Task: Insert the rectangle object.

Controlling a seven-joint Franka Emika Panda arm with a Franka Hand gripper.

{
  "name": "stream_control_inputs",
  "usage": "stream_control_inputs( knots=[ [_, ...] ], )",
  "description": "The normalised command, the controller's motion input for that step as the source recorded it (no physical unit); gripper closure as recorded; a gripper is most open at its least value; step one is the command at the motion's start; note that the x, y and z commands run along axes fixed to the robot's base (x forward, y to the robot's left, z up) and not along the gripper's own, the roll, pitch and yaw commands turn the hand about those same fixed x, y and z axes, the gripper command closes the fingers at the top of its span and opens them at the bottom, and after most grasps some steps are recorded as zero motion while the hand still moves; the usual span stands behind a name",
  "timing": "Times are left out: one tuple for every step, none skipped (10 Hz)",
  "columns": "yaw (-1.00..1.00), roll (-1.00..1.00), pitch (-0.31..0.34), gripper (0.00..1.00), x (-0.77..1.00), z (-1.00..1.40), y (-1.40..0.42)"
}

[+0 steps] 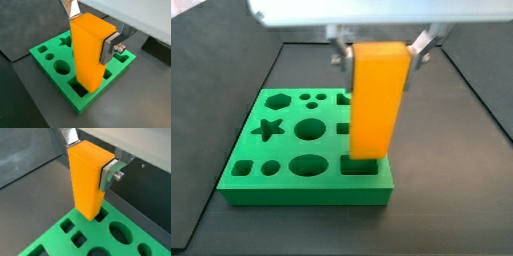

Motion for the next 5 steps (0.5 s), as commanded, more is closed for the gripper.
stream_control_inputs(
  knots=[
    [0.04,-0.07,0.000,1.00,-0.13,-0.23,-0.20],
    [0.00,-0.05,0.000,1.00,0.00,-0.23,-0.24],
    [-0.05,-0.06,0.000,1.00,0.00,-0.22,-0.28],
    [-0.05,-0.05,0.000,1.00,0.00,-0.25,-0.26],
    [-0.05,-0.04,0.016,1.00,0.09,-0.30,-0.17]
  ],
)
